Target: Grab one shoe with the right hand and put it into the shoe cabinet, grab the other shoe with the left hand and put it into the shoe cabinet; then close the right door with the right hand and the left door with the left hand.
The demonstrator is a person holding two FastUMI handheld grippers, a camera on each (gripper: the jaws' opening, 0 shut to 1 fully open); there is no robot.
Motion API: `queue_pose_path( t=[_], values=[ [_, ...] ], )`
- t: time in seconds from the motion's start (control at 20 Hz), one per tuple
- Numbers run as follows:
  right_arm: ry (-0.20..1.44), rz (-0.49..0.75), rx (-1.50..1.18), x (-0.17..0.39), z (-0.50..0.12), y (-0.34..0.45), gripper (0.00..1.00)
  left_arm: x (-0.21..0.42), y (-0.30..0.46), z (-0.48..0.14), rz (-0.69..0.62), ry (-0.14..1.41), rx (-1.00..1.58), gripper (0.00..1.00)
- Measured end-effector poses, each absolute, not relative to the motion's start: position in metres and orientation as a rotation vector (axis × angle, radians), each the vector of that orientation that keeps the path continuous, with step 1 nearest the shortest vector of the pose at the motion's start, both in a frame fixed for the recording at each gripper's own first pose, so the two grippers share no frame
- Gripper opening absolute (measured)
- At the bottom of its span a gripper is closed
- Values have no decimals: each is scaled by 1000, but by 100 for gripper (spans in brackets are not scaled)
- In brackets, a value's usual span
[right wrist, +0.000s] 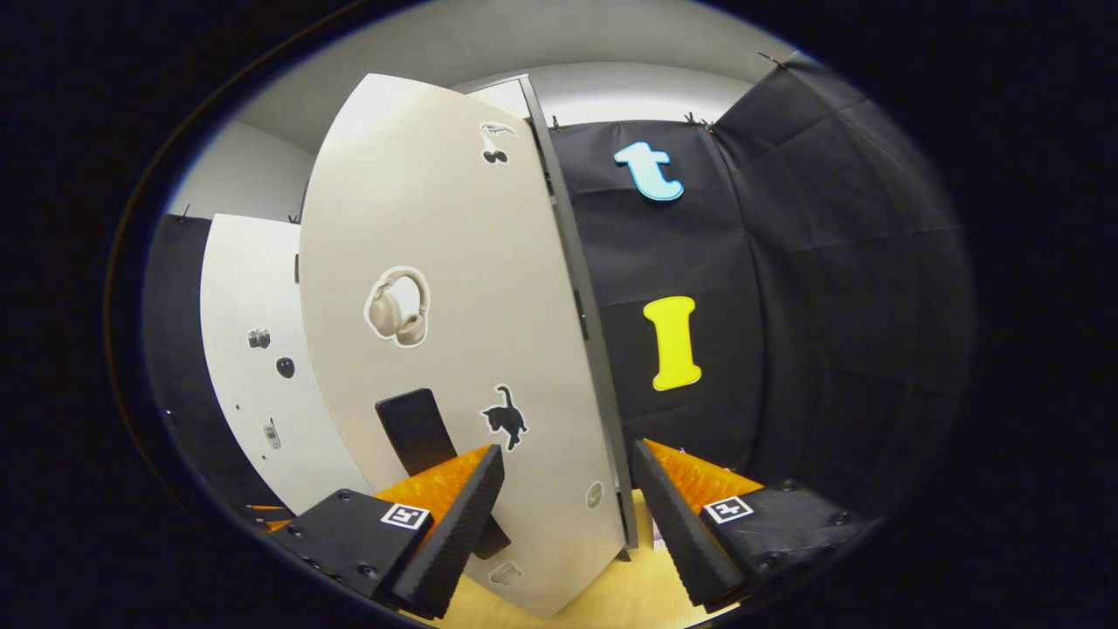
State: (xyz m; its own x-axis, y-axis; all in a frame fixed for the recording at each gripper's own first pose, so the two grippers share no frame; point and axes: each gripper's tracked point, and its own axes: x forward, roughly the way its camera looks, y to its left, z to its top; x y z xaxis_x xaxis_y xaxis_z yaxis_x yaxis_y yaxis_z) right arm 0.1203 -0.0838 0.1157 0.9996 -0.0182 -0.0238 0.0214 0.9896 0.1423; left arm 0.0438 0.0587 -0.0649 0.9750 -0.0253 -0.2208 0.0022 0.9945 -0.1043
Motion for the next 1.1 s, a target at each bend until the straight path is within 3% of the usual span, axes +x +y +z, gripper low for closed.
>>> queue_pose_path(
  t=[0.3, 0.8, 1.1],
  values=[
    [49, 31, 127, 134, 101, -41, 98, 28, 108, -68, 77, 209, -123, 95],
    [137, -44, 208, 130, 55, -24, 98, 2, 257, -39, 287, 149, -113, 95],
    [188, -95, 183, 115, 27, -5, 98, 44, 307, 7, 224, 77, -88, 95]
  ],
)
